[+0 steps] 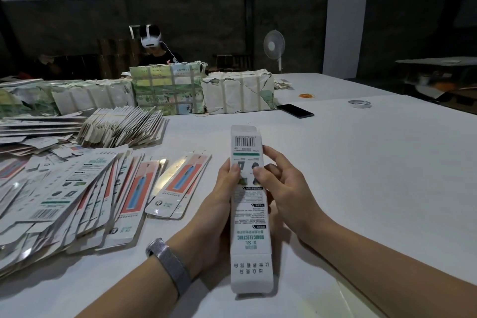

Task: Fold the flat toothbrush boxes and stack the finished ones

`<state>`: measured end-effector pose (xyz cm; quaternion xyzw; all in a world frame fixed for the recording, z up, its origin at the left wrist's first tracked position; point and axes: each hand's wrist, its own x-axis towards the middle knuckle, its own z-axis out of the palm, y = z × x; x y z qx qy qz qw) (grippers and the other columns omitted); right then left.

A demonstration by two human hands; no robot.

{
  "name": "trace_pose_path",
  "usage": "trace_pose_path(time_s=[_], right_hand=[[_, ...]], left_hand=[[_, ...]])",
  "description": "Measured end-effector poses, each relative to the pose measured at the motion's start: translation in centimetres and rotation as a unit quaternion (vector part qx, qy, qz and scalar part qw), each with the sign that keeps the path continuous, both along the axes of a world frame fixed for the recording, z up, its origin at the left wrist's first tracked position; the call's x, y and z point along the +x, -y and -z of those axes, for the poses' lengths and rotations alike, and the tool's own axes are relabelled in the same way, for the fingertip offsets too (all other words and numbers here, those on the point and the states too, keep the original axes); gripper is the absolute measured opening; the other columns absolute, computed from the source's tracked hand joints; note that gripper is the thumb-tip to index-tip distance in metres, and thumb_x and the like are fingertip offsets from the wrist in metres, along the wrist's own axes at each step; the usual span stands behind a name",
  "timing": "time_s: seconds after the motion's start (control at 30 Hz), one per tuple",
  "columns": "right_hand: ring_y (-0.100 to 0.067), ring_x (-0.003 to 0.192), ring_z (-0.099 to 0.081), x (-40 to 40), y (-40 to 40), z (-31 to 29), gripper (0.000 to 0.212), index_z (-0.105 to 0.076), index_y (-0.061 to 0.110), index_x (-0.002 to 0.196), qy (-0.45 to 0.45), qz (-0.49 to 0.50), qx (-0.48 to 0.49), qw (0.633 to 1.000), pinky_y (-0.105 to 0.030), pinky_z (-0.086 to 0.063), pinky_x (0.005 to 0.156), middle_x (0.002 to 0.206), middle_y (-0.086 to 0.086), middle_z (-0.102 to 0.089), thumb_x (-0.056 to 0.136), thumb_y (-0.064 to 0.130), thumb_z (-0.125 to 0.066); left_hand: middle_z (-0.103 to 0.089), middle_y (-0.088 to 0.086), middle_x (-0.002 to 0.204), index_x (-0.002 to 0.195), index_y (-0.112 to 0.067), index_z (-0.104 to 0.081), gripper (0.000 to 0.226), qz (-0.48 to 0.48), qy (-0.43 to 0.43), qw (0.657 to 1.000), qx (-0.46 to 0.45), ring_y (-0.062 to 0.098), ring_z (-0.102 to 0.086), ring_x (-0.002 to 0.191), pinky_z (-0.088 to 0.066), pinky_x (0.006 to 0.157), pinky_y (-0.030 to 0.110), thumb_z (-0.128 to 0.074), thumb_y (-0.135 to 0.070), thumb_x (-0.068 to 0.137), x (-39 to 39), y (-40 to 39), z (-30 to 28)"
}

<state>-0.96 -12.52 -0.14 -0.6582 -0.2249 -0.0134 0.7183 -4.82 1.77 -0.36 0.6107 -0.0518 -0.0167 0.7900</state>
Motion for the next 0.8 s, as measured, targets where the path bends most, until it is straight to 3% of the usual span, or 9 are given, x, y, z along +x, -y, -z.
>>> trace_pose_path(time_s=[0.1,0.3,0.47,0.67,0.8], right_hand=[[-0.019,0.089,-0.074,-0.02,-0.08,-0.07,0.042,-0.048,0.027,0.141,0.003,-0.009,0.011,1.000,-0.027,-0.059,0.070,0.099,-0.007,-0.074,0.102,0.012,-0.050],[-0.025,0.093,-0.074,0.05,-0.15,0.15,0.038,-0.054,0.033,0.132,0.003,-0.034,0.033,0.999,-0.029,-0.059,0.071,0.107,-0.007,-0.075,0.103,0.009,-0.047],[-0.025,0.090,-0.074,0.06,-0.40,0.30,0.040,-0.056,0.042,0.125,0.022,-0.021,0.022,0.999,-0.034,-0.059,0.072,0.106,-0.005,-0.075,0.090,0.025,-0.051],[-0.028,0.089,-0.073,-0.09,-0.38,0.46,0.044,-0.050,0.047,0.133,0.053,-0.011,-0.016,0.998,-0.045,-0.062,0.075,0.103,-0.009,-0.073,0.092,0.030,-0.053],[-0.024,0.089,-0.074,-0.15,-0.23,0.41,0.040,-0.049,0.048,0.127,0.049,-0.041,-0.023,0.998,-0.032,-0.060,0.069,0.105,-0.001,-0.075,0.095,0.023,-0.049]], left_hand=[[-0.076,0.009,0.101,0.131,-0.036,-0.060,0.065,0.008,0.002,1.000,0.005,0.025,-0.075,0.083,-0.060,0.067,0.036,-0.061,-0.065,0.073,0.03,0.16,-0.13],[-0.077,0.009,0.103,0.125,-0.036,-0.060,0.051,-0.019,-0.006,1.000,0.011,0.031,-0.076,0.094,-0.062,0.077,0.044,-0.055,-0.062,0.081,0.07,0.54,-0.05],[-0.078,-0.001,0.100,0.130,-0.037,-0.048,0.027,-0.060,0.060,0.995,0.049,0.022,-0.077,0.086,-0.060,0.064,0.028,-0.048,-0.036,0.103,0.14,0.37,0.01],[-0.075,-0.023,0.098,0.144,-0.043,-0.032,0.054,-0.110,0.132,0.978,0.114,0.008,-0.075,0.084,-0.057,0.062,0.018,-0.046,-0.047,0.093,-0.23,0.21,-0.07],[-0.075,-0.020,0.099,0.149,-0.039,-0.030,0.048,-0.130,0.149,0.971,0.134,0.011,-0.076,0.083,-0.057,0.063,0.019,-0.044,-0.035,0.103,0.04,-0.11,0.33]])
